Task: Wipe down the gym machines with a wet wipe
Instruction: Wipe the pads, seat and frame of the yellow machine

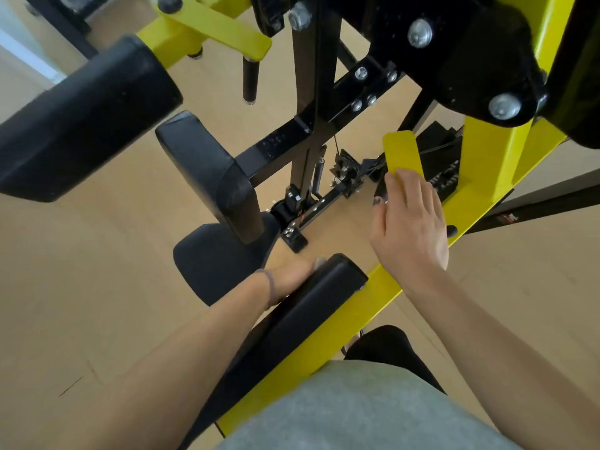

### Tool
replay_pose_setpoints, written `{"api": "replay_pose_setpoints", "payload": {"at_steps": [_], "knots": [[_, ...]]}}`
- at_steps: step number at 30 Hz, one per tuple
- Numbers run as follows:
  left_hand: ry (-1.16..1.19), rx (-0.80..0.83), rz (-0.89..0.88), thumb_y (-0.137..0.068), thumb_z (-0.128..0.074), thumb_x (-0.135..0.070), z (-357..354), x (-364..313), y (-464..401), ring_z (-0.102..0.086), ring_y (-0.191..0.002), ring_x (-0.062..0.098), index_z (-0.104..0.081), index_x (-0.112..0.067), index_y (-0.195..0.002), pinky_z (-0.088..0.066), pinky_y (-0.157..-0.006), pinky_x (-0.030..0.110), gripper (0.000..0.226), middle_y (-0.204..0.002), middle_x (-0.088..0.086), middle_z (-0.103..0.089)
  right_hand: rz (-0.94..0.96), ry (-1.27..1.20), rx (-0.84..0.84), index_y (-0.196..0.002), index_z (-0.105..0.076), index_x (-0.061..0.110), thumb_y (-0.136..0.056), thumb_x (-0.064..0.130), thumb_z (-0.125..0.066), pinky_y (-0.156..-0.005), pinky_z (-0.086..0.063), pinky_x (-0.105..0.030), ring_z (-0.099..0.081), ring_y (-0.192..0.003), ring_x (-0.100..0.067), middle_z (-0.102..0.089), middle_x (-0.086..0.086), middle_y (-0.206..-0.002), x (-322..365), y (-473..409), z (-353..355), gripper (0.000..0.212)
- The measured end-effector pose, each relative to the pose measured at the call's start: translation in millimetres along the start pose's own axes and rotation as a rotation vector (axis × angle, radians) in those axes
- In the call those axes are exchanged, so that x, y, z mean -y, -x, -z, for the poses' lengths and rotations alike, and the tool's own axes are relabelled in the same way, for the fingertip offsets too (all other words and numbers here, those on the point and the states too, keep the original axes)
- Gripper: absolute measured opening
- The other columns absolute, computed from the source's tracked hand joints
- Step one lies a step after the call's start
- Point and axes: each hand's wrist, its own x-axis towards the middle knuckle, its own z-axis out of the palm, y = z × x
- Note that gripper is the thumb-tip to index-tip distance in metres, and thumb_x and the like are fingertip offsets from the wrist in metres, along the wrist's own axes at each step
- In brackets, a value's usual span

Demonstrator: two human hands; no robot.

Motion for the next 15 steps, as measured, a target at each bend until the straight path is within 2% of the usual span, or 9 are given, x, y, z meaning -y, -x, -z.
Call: {"api": "replay_pose_setpoints", "payload": {"at_steps": [2, 4, 6, 8, 9, 11, 12, 15], "knots": [[0.064, -0.070, -0.114, -0.092, -0.055, -0.053, -3.1, -15.9, -6.2, -0.065, -0.104, 0.022, -0.067, -0.027, -0.106, -0.046, -0.104, 0.044, 0.032, -0.110, 0.004, -0.069, -0.005, 0.026, 0.008, -0.143, -0.050, 0.006, -0.106, 0.029, -0.039, -0.118, -0.034, -0.049, -0.047, -0.132, -0.032, -0.048, -0.013, -0.142, 2.1, -0.2, 1.2, 0.045], [0.070, -0.029, -0.143, -0.094, -0.052, -0.055, -2.2, -9.3, -18.5, -0.064, -0.109, 0.023, -0.065, -0.027, -0.116, -0.044, -0.107, 0.045, 0.038, -0.113, 0.003, -0.069, -0.005, 0.062, 0.021, -0.144, -0.049, 0.006, -0.106, 0.031, -0.036, -0.119, -0.033, -0.048, -0.045, -0.134, -0.032, -0.047, -0.013, -0.143, 4.1, -0.9, 2.5, 0.047], [0.005, -0.020, -0.009, -0.088, -0.049, -0.071, 7.4, 15.4, -21.6, -0.061, -0.115, 0.022, -0.064, -0.028, -0.122, -0.040, -0.108, 0.043, 0.056, -0.121, 0.002, -0.067, 0.003, 0.094, 0.039, -0.145, -0.047, 0.007, -0.107, 0.032, -0.034, -0.120, -0.032, -0.049, -0.043, -0.137, -0.033, -0.046, -0.015, -0.146, 5.4, -0.2, 4.6, 0.048], [-0.019, -0.001, 0.069, -0.076, -0.061, -0.078, 22.8, 54.0, -26.7, -0.061, -0.118, 0.021, -0.068, -0.028, -0.120, -0.038, -0.110, 0.046, 0.067, -0.123, 0.000, -0.067, 0.022, 0.120, 0.052, -0.146, -0.046, 0.007, -0.106, 0.033, -0.033, -0.121, -0.030, -0.050, -0.040, -0.140, -0.034, -0.043, -0.016, -0.149, 6.7, 0.2, 6.3, 0.050], [-0.006, -0.023, 0.066, -0.077, -0.068, -0.070, 29.3, 61.2, -23.2, -0.062, -0.117, 0.021, -0.071, -0.027, -0.119, -0.041, -0.109, 0.046, 0.060, -0.122, -0.001, -0.069, 0.031, 0.129, 0.059, -0.146, -0.046, 0.007, -0.106, 0.033, -0.033, -0.122, -0.029, -0.050, -0.039, -0.141, -0.034, -0.042, -0.016, -0.149, 6.9, 0.5, 7.0, 0.050], [-0.007, -0.044, 0.055, -0.089, -0.067, -0.048, 42.1, 79.4, -31.7, -0.066, -0.112, 0.019, -0.071, -0.021, -0.117, -0.048, -0.099, 0.040, 0.040, -0.116, 0.001, -0.072, 0.038, 0.145, 0.066, -0.146, -0.045, 0.008, -0.105, 0.033, -0.034, -0.122, -0.029, -0.051, -0.037, -0.142, -0.035, -0.042, -0.017, -0.150, 6.7, 0.9, 7.8, 0.050], [-0.010, -0.058, 0.072, -0.090, -0.065, -0.048, 44.1, 85.0, -34.7, -0.066, -0.111, 0.019, -0.071, -0.020, -0.117, -0.049, -0.097, 0.040, 0.039, -0.117, 0.003, -0.072, 0.041, 0.155, 0.067, -0.146, -0.045, 0.008, -0.105, 0.033, -0.035, -0.122, -0.029, -0.051, -0.036, -0.143, -0.036, -0.042, -0.018, -0.150, 7.0, 1.2, 8.0, 0.050], [-0.026, -0.032, 0.172, -0.084, -0.059, -0.065, 30.3, 74.5, -19.2, -0.065, -0.112, 0.022, -0.069, -0.021, -0.119, -0.045, -0.104, 0.043, 0.058, -0.122, 0.008, -0.069, 0.052, 0.177, 0.071, -0.145, -0.045, 0.009, -0.104, 0.032, -0.039, -0.121, -0.029, -0.052, -0.034, -0.144, -0.036, -0.041, -0.018, -0.151, 7.3, 2.3, 7.5, 0.048]]}}
